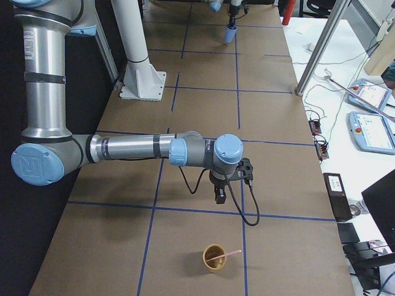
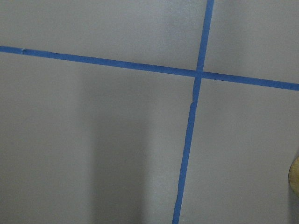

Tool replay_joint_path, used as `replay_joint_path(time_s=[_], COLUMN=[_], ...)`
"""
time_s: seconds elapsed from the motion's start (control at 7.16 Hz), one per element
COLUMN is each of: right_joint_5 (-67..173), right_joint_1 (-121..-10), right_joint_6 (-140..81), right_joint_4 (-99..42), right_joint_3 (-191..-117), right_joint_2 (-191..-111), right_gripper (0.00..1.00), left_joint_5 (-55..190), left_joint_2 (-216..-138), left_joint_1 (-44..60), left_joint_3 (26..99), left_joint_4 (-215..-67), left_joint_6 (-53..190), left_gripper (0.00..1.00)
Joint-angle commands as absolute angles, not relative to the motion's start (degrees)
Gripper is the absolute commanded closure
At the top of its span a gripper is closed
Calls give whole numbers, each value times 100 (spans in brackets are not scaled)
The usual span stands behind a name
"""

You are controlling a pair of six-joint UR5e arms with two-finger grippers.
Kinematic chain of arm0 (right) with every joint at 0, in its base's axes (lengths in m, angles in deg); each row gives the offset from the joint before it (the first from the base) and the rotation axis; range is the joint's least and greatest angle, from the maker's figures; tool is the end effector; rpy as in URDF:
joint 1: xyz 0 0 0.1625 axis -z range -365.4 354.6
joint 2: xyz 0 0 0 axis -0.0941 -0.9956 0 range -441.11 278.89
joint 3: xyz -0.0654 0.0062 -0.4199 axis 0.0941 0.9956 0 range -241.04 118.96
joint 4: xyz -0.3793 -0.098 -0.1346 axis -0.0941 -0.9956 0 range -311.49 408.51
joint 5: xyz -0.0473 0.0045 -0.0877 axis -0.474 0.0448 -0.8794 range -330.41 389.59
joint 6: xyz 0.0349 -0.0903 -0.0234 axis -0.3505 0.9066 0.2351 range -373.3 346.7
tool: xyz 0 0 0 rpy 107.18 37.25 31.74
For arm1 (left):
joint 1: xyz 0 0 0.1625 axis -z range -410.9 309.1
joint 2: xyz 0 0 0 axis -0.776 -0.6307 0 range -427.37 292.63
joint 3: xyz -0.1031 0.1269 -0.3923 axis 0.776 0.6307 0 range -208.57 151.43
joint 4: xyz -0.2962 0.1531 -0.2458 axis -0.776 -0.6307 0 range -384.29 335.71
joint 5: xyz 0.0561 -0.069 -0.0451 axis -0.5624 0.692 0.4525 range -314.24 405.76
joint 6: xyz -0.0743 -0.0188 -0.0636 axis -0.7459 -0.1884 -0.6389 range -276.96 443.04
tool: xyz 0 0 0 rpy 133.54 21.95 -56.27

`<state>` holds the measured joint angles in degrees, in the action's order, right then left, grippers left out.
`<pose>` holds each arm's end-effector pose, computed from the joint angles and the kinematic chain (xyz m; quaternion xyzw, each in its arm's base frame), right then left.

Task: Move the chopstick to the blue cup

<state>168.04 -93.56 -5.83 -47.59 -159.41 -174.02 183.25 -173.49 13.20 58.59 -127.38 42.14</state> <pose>0.0436 -0.4695 0.6168 0.0152 -0.4100 -0.0718 0.9091 0.2166 -0.5829 0.4968 -0.0415 0.4422 -0.0253 0.8956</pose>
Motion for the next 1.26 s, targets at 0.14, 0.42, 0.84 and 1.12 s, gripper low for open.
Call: replay_joint_path(time_s=[0.14,0.42,0.84,1.12], right_joint_5=[16802,16802,16820,16890], right_joint_1=[-9338,-9338,-9338,-9338], right_joint_6=[-574,-592,-601,-609], right_joint_4=[-4747,-4756,-4756,-4764], right_joint_3=[-15983,-15991,-16053,-16097], right_joint_2=[-17340,-17296,-17296,-17296], right_gripper=[0,0,0,0], left_joint_5=[17948,16842,15617,15598], left_joint_2=[-18676,-19556,-20243,-20352], left_joint_1=[240,-814,-1556,-1714], left_joint_3=[6363,6337,5760,5528], left_joint_4=[-12730,-12721,-12712,-12704], left_joint_6=[1518,948,1009,991], left_gripper=[100,100,100,98])
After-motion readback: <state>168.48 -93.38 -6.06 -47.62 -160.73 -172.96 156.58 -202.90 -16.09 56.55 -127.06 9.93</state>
